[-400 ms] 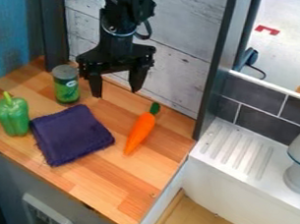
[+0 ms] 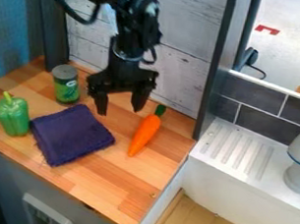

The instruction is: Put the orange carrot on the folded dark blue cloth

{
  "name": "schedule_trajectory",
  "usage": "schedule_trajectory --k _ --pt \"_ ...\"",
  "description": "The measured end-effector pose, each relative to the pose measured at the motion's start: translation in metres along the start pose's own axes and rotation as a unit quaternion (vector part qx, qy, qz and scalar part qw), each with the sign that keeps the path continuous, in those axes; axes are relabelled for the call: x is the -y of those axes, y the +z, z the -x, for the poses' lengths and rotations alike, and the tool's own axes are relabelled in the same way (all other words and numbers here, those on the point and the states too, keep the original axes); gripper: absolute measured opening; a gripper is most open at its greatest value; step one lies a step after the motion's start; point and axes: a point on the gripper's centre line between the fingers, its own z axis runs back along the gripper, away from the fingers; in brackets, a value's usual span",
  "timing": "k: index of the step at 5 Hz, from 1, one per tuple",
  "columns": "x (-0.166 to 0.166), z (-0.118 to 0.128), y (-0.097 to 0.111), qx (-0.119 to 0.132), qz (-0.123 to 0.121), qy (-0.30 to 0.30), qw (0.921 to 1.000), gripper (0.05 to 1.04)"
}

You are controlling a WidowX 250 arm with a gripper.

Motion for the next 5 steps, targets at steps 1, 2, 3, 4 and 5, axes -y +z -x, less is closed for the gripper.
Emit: schedule_trajectory --k 1,2,3,4,5 --pt "0.019 -0.001 -0.007 0.004 0.001 -0.037 0.9993 1.001" --pt "0.035 -0.006 -0.008 0.005 0.024 -0.091 0.9956 1.001" --pt "0.046 -0.011 0.000 0.018 0.037 -0.138 0.9896 1.001" --pt "0.051 -0.005 -0.007 0.014 0.034 -0.175 0.9838 1.001" --pt "0.054 -0.002 -0.021 0.007 0.032 -0.198 0.9796 1.001"
